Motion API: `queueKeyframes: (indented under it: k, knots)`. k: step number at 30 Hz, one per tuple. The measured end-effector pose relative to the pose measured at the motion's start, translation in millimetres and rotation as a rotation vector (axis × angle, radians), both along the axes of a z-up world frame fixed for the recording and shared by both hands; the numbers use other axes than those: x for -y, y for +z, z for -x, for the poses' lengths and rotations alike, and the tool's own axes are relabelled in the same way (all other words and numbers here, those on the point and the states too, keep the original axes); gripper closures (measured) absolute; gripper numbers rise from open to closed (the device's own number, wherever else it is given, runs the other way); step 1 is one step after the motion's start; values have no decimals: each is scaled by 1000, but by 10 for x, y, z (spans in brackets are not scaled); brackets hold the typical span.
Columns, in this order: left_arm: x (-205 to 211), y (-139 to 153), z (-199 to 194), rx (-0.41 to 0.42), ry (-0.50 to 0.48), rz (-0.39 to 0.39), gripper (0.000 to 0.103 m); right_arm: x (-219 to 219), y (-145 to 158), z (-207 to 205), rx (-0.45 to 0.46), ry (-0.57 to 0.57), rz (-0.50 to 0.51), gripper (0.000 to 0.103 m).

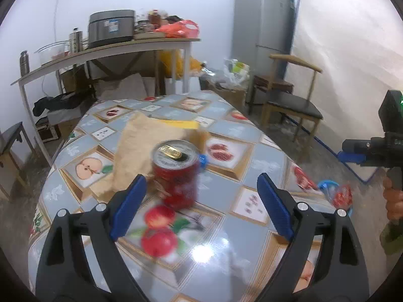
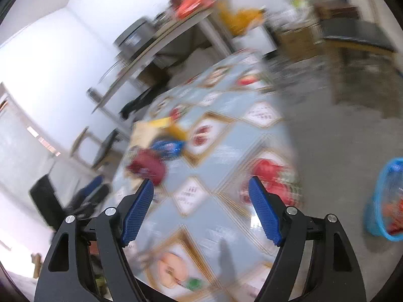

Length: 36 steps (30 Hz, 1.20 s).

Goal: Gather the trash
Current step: 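Move both open tools back toward the table, then grasp the red milk can with the left tool while the right tool grasps the blue wrapper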

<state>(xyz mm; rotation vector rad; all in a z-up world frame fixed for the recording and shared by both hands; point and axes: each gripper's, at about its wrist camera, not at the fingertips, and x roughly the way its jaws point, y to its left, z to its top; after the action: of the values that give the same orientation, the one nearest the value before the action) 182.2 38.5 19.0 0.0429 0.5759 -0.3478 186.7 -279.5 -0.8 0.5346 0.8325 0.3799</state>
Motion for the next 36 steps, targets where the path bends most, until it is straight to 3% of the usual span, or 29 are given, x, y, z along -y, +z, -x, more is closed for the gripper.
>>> queueKeyframes:
  k: [5,11,13,16,23,29,36]
  knots:
    - [-15,-224,-521,-11,44,-52,17,-485,14,-381,-40,53,-98,27]
    - [32,-464,-890,-98,61,-42,18,-684,-167,-491,-78,69,-93,27]
    - [34,-509,-936,-104,59,-31,23,-667,-233,-517,-93,63,-82,27]
    - [46,-562,-946,-114,51,-18,40,-611,-301,-520,-109,50,-76,27]
    - [-19,-565,-780,-124,64,-19,40,-598,-312,-575,-112,63,-50,27]
    - [-245,-545,-476,-152,82,-10,40,-929,-205,-743,-67,155,42,27]
    - [-569,-535,-112,-152,118,31,40,-1675,-162,-1064,76,264,330,28]
